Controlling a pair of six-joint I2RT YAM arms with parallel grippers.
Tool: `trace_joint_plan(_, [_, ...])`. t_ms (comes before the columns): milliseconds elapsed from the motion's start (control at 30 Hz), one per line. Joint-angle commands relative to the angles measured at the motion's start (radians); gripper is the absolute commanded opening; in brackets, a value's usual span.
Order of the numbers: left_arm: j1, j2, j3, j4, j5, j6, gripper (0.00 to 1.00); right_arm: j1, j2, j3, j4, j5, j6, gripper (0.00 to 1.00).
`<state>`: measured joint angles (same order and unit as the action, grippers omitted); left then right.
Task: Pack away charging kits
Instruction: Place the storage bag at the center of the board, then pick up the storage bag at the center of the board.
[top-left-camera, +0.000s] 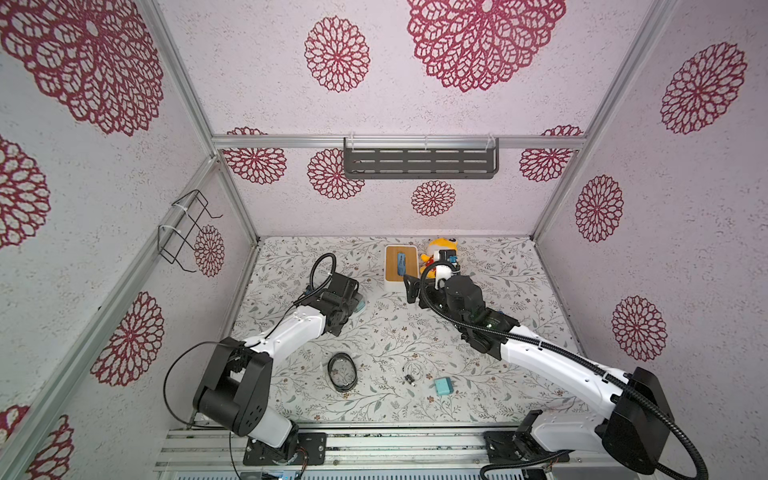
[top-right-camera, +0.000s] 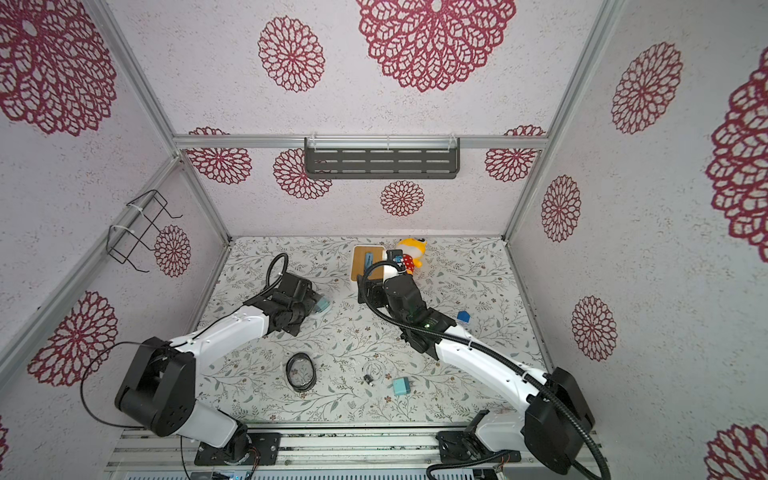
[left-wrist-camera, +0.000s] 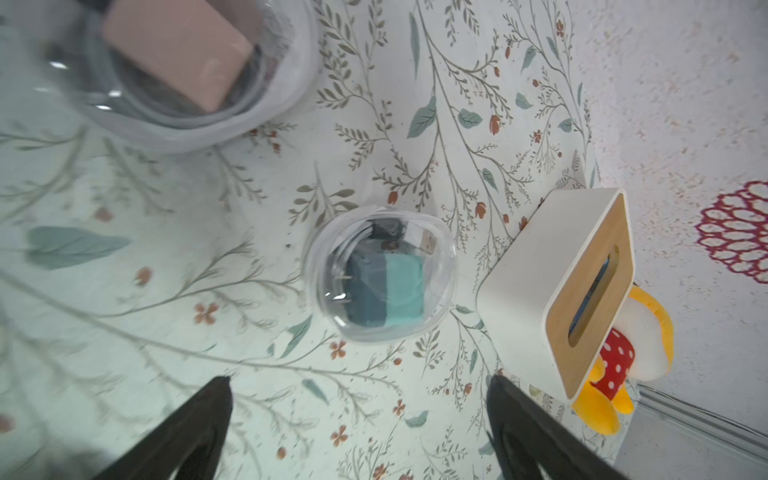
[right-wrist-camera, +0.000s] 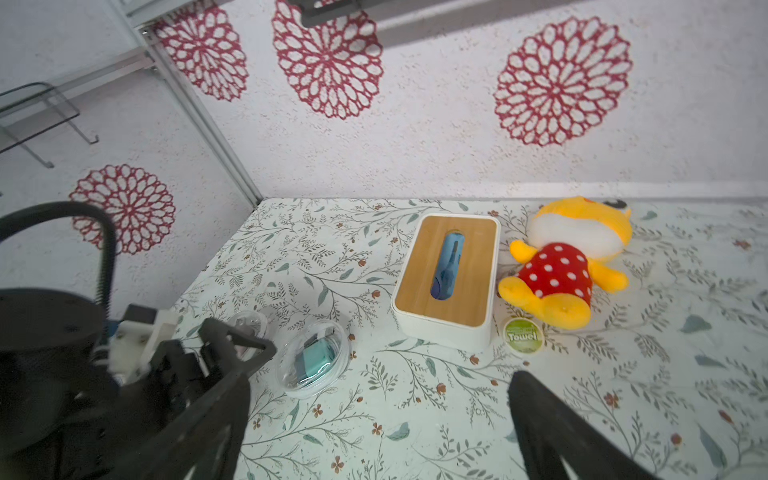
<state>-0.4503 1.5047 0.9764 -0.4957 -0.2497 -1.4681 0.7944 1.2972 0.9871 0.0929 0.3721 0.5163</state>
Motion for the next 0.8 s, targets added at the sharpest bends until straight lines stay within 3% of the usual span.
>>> trace_joint_plan(0, [-0.022, -0.103, 0.040, -0.297, -0.087, -0.031, 0.98, -0.009, -0.036, 0.043, -0.213, 0.141, 0.308, 0.99])
trace_joint_plan(167, [-0.058, -0.314, 0.021, -0.396, -0.202, 0.067, 0.98, -0.009, -0.091, -0.003, -0.292, 0.091, 0.363, 0.99])
trace_joint_plan(233, [-0.035, -0.406, -0.086, -0.274, -0.098, 0.146, 0.98, -0.009, -0.142, -0.065, -0.271, 0.074, 0.369, 0.99])
trace_joint_plan(300, [-0.038, -0.493, -0.136, -0.276, -0.069, 0.146, 0.98, -0.010, -0.198, -0.125, -0.258, 0.075, 0.362, 0.99])
trace_joint_plan(367, [-0.111, -0.560, -0.125, -0.388, -0.172, 0.121, 0.98, -0.012, -0.255, -0.203, -0.178, 0.012, 0.260, 0.99])
trace_joint_plan(433, [-0.192, -0.582, -0.099, -0.499, -0.237, 0.086, 0.98, -0.014, -0.290, -0.259, -0.140, -0.023, 0.248, 0.99])
trace_joint_plan(500, [-0.291, -0.574, -0.088, -0.551, -0.262, 0.059, 0.98, -0.025, -0.293, -0.275, -0.139, -0.066, 0.219, 0.99])
trace_joint_plan(600, [-0.503, -0.489, -0.054, -0.605, -0.353, -0.046, 0.98, -0.030, -0.232, -0.217, -0.286, 0.023, 0.215, 0.99])
trace_joint_plan(700, [-0.709, -0.316, 0.077, -0.804, -0.469, -0.261, 0.98, -0.032, -0.205, -0.203, -0.332, 0.097, 0.179, 0.99])
trace_joint_plan(767, [-0.780, -0.178, 0.169, -0.973, -0.494, -0.408, 0.93, -0.033, -0.233, -0.245, -0.317, 0.134, 0.180, 0.99])
